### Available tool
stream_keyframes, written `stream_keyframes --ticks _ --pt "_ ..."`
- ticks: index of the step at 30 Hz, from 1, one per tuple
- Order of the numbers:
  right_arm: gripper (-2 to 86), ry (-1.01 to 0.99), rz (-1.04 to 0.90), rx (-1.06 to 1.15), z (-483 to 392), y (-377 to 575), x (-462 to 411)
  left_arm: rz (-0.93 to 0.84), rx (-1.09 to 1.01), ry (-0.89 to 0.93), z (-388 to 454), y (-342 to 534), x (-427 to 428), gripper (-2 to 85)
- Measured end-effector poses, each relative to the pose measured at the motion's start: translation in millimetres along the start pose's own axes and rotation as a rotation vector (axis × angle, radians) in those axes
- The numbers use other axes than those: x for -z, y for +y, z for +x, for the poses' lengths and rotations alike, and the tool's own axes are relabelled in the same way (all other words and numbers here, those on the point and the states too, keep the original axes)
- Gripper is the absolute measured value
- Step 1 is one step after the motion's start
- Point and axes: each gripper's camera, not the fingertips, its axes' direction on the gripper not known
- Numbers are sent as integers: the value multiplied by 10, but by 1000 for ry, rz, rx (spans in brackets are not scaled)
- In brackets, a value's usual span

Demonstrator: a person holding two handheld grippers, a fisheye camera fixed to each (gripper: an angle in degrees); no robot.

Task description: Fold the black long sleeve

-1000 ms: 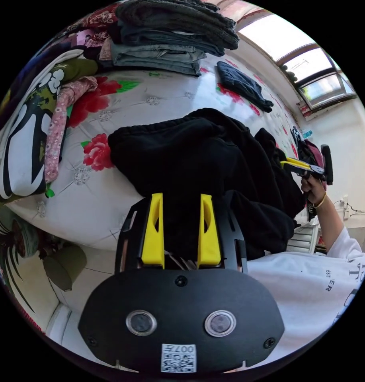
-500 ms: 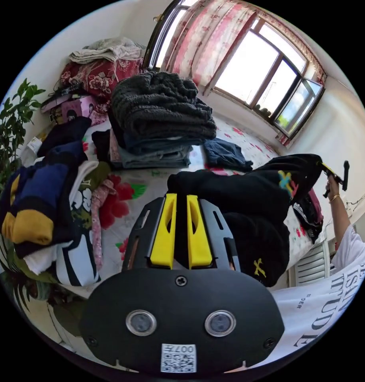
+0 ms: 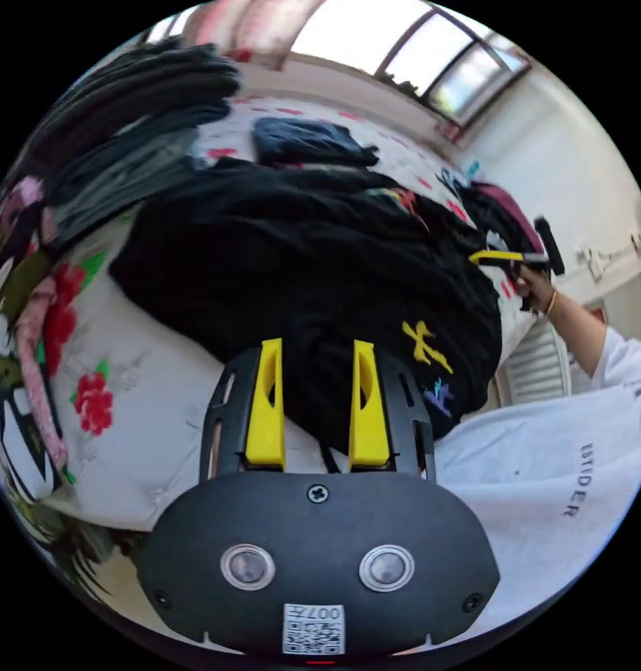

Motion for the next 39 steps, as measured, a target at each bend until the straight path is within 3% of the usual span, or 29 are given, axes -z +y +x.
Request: stream_keyframes --ticks 2,3,4,8,10,12,14,15,18,20,23,25,30,33,36,39 --pt "50 2 -74 -14 -138 160 -228 -113 -149 -120 406 -42 -470 149" --pt "41 70 43 -2 -297 297 -164 -119 -180 -196 471 -48 -531 143" --pt "31 93 19 8 -433 366 -215 -126 -271 -280 587 -44 -586 131" --pt "10 142 66 -51 -796 558 -211 -115 -254 -276 346 -25 -550 25" --pt "4 52 46 56 -1177 704 -191 -112 -210 -280 82 -10 -511 12" --pt "2 -53 12 190 -1560 825 -169 -126 -238 -402 -36 -8 -506 7" --pt "3 -177 -52 345 -1976 935 -179 -178 -279 -685 -190 -24 -598 8" --pt "5 -248 -102 443 -2231 988 -203 -186 -263 -719 -266 -29 -605 9" --pt "17 -268 -132 625 -2524 966 -89 -160 7 -540 -778 -35 -298 28" --pt "34 -245 -14 556 -2308 830 143 -49 206 -351 -1054 194 117 45" --pt "61 -182 121 286 -1530 456 434 89 287 -345 -993 594 569 52" --pt "82 -85 186 53 -813 171 518 123 254 -298 -830 712 675 65" --pt "107 -8 197 -204 93 -438 448 93 100 -64 -265 411 400 137" --pt "109 8 113 -176 111 -802 210 -10 -10 -5 171 -10 -125 167" --pt "97 166 37 -90 -98 -968 -59 -221 -64 -138 474 -322 -925 142" --pt "51 269 2 3 -110 -954 -65 -218 -202 -230 704 -453 -986 74"
